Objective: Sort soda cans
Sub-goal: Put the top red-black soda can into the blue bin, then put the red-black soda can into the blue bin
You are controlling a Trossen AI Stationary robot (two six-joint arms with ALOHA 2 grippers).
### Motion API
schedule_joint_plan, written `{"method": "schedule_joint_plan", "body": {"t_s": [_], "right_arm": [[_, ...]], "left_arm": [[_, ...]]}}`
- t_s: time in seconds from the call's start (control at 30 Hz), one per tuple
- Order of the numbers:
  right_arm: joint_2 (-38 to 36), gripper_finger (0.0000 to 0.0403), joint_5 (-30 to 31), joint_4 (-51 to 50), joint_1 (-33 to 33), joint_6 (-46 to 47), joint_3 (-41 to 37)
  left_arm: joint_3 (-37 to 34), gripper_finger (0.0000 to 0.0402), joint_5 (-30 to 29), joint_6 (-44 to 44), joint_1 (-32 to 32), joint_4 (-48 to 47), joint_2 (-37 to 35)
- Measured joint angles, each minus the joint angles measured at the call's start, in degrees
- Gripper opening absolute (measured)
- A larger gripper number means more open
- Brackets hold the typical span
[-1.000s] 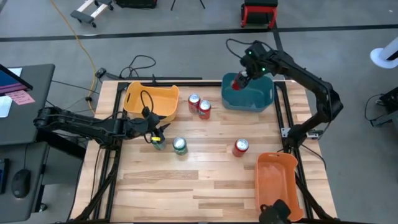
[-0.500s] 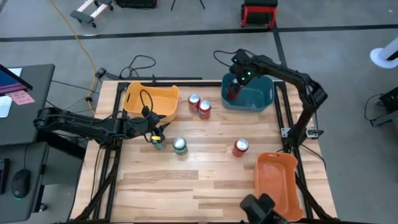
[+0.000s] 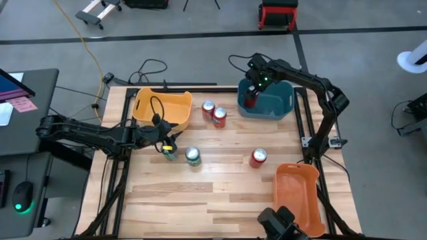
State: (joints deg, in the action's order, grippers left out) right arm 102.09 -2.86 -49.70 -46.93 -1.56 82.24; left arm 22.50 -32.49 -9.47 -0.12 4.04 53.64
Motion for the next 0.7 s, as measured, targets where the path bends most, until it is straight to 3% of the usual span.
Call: {"method": "schedule_joint_plan", "body": {"t_s": [0.2, 0.43, 0.7], "right_arm": [[-2.7, 0.0387, 0.2, -2.1, -0.1, 1.5, 0.0], [-12.5, 0.0382, 0.5, -10.7, 1.6, 4.1, 0.0], [-22.3, 0.0381, 1.0, -18.8, 13.5, 10.6, 0.0]], "left_arm": [[0.0, 0.0185, 0.0, -0.2, 0.0, -0.4, 0.0], [0.0, 0.0185, 0.0, -0.9, 0.0, -0.3, 0.0], [0.0, 0.0185, -0.3, -0.1, 0.0, -1.0, 0.0]]}}
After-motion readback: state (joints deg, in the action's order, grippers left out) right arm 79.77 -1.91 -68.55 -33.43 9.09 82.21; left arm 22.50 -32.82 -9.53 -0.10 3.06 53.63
